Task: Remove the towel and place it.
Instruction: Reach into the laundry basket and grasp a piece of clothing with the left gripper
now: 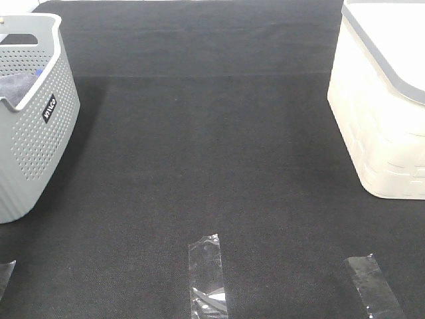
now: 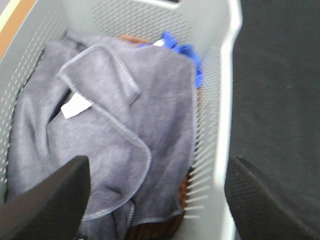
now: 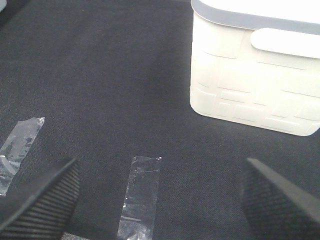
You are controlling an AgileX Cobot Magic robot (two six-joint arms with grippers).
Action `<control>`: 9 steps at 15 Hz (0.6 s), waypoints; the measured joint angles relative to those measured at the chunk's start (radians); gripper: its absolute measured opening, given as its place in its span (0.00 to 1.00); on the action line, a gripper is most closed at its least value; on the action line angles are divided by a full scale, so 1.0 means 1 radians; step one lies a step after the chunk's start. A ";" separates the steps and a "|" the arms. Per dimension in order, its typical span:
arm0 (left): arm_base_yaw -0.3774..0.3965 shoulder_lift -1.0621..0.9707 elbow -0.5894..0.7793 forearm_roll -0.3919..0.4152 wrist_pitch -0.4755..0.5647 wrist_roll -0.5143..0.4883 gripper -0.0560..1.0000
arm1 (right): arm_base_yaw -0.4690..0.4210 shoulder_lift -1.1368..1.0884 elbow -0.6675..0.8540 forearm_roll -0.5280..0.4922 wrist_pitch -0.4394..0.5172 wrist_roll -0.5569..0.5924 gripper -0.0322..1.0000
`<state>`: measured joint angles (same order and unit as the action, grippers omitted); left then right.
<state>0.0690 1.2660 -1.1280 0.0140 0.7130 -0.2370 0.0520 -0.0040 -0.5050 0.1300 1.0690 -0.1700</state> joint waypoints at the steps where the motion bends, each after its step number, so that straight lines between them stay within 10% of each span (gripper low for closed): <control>1: 0.013 0.059 -0.030 0.019 0.021 -0.035 0.72 | 0.000 0.000 0.000 0.000 0.000 0.000 0.81; 9: 0.180 0.345 -0.217 -0.024 0.152 -0.079 0.72 | 0.000 0.000 0.000 0.000 0.000 0.000 0.81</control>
<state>0.2490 1.6110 -1.3450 -0.0100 0.8650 -0.3160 0.0520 -0.0040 -0.5050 0.1300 1.0690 -0.1700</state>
